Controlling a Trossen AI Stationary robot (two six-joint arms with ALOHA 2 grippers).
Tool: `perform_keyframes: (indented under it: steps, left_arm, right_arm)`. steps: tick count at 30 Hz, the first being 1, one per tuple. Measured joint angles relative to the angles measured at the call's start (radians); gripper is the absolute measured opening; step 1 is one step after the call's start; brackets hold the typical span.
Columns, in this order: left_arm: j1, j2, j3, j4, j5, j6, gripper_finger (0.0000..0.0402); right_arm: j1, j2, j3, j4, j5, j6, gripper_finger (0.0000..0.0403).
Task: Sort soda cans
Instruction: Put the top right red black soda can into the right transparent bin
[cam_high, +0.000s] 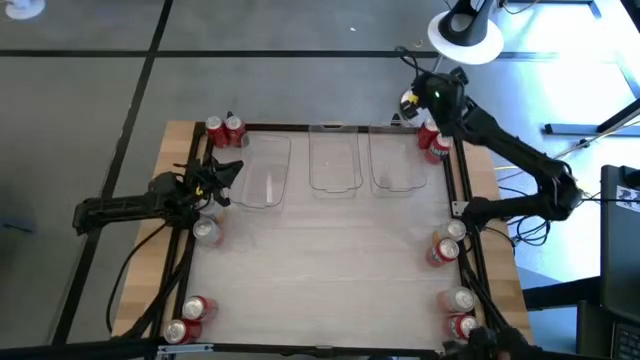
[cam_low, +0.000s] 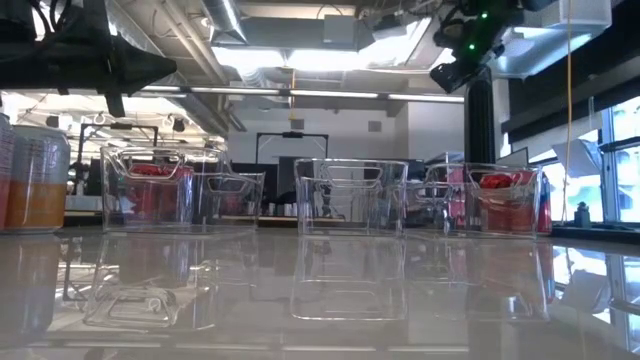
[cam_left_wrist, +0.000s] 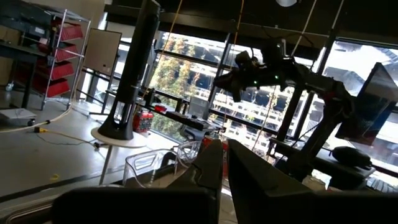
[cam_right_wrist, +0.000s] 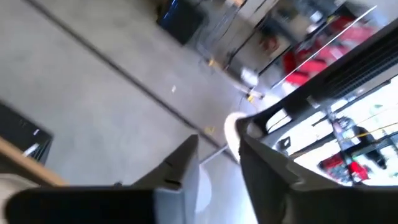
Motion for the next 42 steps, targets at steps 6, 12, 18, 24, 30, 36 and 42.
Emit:
perform_keyframes:
  steps: [6, 12, 18, 24, 30, 36, 42]
  left_arm:
    - [0.000, 0.000, 0.000, -0.004, 0.000, -0.019, 0.0017]
    - [0.000, 0.000, 0.000, -0.050, 0.000, -0.067, 0.0017]
    - [0.000, 0.000, 0.000, -0.085, 0.000, -0.120, 0.0017]
    - [0.000, 0.000, 0.000, -0.083, 0.000, -0.131, 0.0017]
    - [0.000, 0.000, 0.000, -0.083, 0.000, -0.132, 0.0017]
    - [-0.001, 0.000, 0.000, -0.086, 0.005, -0.140, 0.0017]
    - [-0.002, 0.000, 0.000, -0.125, 0.007, -0.178, 0.0017]
  right_arm:
    - [-0.122, 0.164, 0.211, -0.313, -0.105, 0.080, 0.0212]
    - [-0.213, 0.283, 0.334, -0.573, -0.207, 0.155, 0.0287]
    - [-0.266, 0.332, 0.334, -0.682, -0.270, 0.157, 0.0318]
    - [-0.286, 0.355, 0.333, -0.736, -0.279, 0.155, 0.0321]
    - [-0.285, 0.364, 0.333, -0.741, -0.356, 0.145, 0.0321]
    - [-0.306, 0.432, 0.332, -0.790, -0.383, 0.196, 0.0321]
    - [-0.309, 0.492, 0.332, -0.812, -0.408, 0.180, 0.0321]
